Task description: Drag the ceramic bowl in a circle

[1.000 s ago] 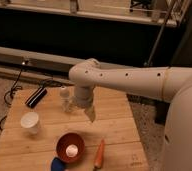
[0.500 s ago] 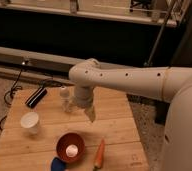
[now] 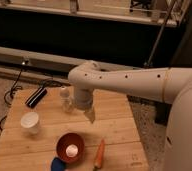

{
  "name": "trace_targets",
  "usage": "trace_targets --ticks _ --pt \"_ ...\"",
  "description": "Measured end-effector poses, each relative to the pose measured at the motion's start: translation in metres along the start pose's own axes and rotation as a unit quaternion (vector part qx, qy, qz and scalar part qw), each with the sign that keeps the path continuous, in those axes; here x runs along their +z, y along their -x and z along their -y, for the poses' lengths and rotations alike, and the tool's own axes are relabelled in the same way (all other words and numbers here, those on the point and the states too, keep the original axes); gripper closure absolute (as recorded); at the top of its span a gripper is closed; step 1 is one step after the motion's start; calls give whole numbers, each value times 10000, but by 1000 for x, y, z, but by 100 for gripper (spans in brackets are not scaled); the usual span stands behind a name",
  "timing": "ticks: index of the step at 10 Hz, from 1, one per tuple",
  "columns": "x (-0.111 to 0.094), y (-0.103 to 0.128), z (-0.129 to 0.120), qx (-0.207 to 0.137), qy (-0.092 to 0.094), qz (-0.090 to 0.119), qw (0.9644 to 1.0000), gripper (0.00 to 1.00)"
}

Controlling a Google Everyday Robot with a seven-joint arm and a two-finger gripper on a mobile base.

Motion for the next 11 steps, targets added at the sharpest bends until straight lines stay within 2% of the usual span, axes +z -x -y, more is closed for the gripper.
trace_targets --ticks 1,3,6,9,11 --pt "7 9 -5 -209 -76 -86 9997 20" --pt "30 47 -32 -734 -296 -169 9967 20" --pt "60 87 -59 -1119 -394 -96 9929 20" --pt "89 99 -59 -1212 -302 3 9922 23" --pt "103 94 -56 -1096 -251 54 9936 40"
